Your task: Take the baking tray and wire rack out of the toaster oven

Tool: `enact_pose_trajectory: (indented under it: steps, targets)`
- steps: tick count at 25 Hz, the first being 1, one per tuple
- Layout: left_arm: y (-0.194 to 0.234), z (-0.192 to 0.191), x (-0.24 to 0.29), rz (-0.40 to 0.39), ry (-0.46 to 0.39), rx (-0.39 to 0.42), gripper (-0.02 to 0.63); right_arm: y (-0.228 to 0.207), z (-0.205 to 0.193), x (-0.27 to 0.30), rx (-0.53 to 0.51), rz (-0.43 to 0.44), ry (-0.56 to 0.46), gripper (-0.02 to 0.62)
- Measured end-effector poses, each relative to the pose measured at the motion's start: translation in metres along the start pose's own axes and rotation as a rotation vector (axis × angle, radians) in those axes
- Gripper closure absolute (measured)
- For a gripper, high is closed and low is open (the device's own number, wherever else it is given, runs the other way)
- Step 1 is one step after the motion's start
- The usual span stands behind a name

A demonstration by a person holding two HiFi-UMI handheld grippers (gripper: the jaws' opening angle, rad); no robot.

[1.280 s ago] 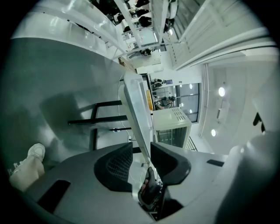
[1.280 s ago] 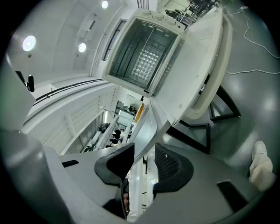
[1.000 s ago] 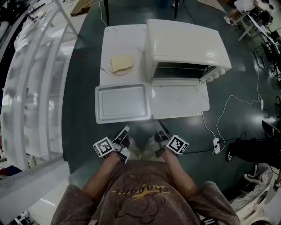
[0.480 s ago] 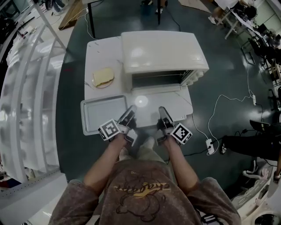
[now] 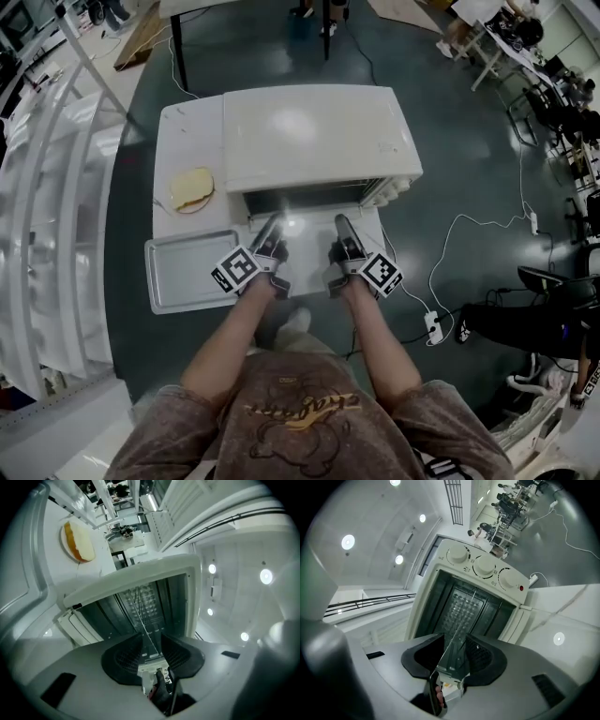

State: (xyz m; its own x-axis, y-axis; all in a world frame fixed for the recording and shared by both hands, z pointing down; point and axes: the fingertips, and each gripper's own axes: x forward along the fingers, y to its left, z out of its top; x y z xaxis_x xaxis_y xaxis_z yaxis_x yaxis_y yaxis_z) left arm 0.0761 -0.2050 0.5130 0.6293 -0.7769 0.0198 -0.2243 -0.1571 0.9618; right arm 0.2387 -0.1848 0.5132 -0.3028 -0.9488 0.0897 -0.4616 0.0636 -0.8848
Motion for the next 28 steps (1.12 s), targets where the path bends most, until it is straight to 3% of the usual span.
enact_pose_trajectory:
  steps: [9,18,28]
  targets:
    - [0.018,0.006,0.039,0.060,-0.078,0.006,0.500,-0.023,0.032,0.043,0.003,0.017,0.050,0.480]
    - [0.026,0.021,0.060,0.079,-0.107,0.034,0.500,-0.025,0.045,0.077,0.022,0.028,0.054,0.494]
    - [0.027,0.028,0.067,0.071,-0.139,-0.006,0.527,-0.030,0.052,0.089,0.065,0.033,0.027,0.523]
